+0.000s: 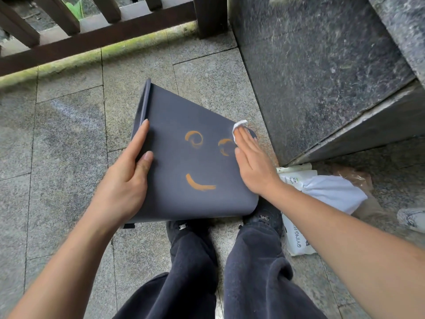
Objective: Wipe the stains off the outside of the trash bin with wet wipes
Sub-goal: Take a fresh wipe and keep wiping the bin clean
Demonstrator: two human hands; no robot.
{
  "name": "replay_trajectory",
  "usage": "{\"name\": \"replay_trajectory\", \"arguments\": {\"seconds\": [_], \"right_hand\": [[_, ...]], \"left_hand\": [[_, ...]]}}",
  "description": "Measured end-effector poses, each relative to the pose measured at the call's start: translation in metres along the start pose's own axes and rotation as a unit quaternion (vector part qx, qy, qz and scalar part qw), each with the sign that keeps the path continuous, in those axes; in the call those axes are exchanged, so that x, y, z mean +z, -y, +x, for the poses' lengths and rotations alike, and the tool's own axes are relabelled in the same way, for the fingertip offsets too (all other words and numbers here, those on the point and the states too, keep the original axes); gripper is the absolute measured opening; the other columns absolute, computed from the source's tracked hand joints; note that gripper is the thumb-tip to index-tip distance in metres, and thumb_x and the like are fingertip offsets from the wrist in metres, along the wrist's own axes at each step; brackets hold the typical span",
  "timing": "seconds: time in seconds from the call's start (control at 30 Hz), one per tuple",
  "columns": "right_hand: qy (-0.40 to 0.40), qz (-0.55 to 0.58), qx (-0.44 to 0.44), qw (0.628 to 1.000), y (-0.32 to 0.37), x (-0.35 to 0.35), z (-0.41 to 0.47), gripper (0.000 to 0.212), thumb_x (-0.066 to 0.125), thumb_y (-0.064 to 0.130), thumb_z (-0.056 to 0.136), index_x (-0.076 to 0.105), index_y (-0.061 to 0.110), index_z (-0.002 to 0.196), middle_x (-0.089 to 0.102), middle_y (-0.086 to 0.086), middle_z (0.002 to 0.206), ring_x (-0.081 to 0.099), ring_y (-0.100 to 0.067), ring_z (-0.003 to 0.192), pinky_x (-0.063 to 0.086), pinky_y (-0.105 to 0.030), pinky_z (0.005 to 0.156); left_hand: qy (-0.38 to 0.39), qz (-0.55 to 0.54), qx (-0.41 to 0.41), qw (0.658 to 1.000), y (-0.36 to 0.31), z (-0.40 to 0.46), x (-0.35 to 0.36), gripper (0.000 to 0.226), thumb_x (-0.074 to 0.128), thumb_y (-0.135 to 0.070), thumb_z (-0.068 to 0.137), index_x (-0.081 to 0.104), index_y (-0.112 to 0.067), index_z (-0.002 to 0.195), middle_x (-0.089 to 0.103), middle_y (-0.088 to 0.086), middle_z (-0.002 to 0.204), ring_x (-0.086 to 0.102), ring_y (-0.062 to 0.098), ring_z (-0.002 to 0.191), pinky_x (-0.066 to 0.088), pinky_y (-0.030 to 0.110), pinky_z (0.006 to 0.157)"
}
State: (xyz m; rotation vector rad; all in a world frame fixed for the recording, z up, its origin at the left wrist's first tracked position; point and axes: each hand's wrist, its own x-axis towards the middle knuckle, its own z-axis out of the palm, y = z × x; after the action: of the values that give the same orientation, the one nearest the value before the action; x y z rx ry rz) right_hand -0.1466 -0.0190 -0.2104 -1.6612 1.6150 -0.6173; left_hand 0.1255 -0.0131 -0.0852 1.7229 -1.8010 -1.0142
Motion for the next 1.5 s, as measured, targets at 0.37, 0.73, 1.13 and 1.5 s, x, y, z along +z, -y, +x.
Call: {"name": "replay_trajectory", "arguments": {"seconds": [0.37, 0.73, 1.13, 1.5], "right_hand": [[0.013, 0.009, 0.007, 1.000, 0.088, 0.017, -0.076, 0.064, 0.024, 0.035, 0.100, 0.021, 0.003, 0.156, 0.013, -0.009, 0.167, 0.003, -0.016, 0.155, 0.004, -0.038, 0.125], [0.054, -0.044, -0.177, 0.982, 0.125, 0.001, -0.057, 0.048, 0.036, 0.024, 0.100, 0.047, 0.002, 0.142, 0.049, -0.014, 0.148, 0.038, -0.027, 0.142, 0.024, -0.036, 0.120], [0.070, -0.051, -0.109, 0.990, 0.130, 0.012, -0.058, 0.062, 0.025, 0.036, 0.102, 0.018, 0.007, 0.157, 0.011, -0.008, 0.167, 0.001, -0.013, 0.155, 0.006, -0.035, 0.125], [0.031, -0.031, 0.009, 0.999, 0.052, -0.009, -0.055, 0.052, 0.031, 0.008, 0.101, 0.028, 0.007, 0.153, 0.021, -0.006, 0.164, 0.014, -0.017, 0.153, 0.001, -0.023, 0.123]], "left_hand": [[-0.084, -0.080, -0.087, 0.989, -0.013, 0.008, 0.013, 0.047, 0.045, -0.030, 0.107, 0.036, -0.050, 0.149, 0.038, -0.046, 0.134, 0.031, -0.032, 0.121, 0.025, 0.004, 0.103], [-0.149, -0.167, -0.161, 0.961, -0.023, 0.001, 0.022, 0.047, 0.043, -0.020, 0.108, 0.038, -0.032, 0.153, 0.042, -0.018, 0.148, 0.043, -0.004, 0.130, 0.033, 0.018, 0.109], [-0.107, -0.151, -0.115, 0.976, -0.030, 0.000, 0.024, 0.046, 0.042, -0.020, 0.109, 0.039, -0.037, 0.151, 0.040, -0.040, 0.131, 0.032, -0.040, 0.106, 0.026, -0.008, 0.087], [-0.125, -0.154, -0.142, 0.970, -0.025, -0.009, 0.028, 0.048, 0.043, -0.024, 0.108, 0.036, -0.045, 0.151, 0.035, -0.052, 0.123, 0.030, -0.039, 0.111, 0.023, -0.003, 0.094]]}}
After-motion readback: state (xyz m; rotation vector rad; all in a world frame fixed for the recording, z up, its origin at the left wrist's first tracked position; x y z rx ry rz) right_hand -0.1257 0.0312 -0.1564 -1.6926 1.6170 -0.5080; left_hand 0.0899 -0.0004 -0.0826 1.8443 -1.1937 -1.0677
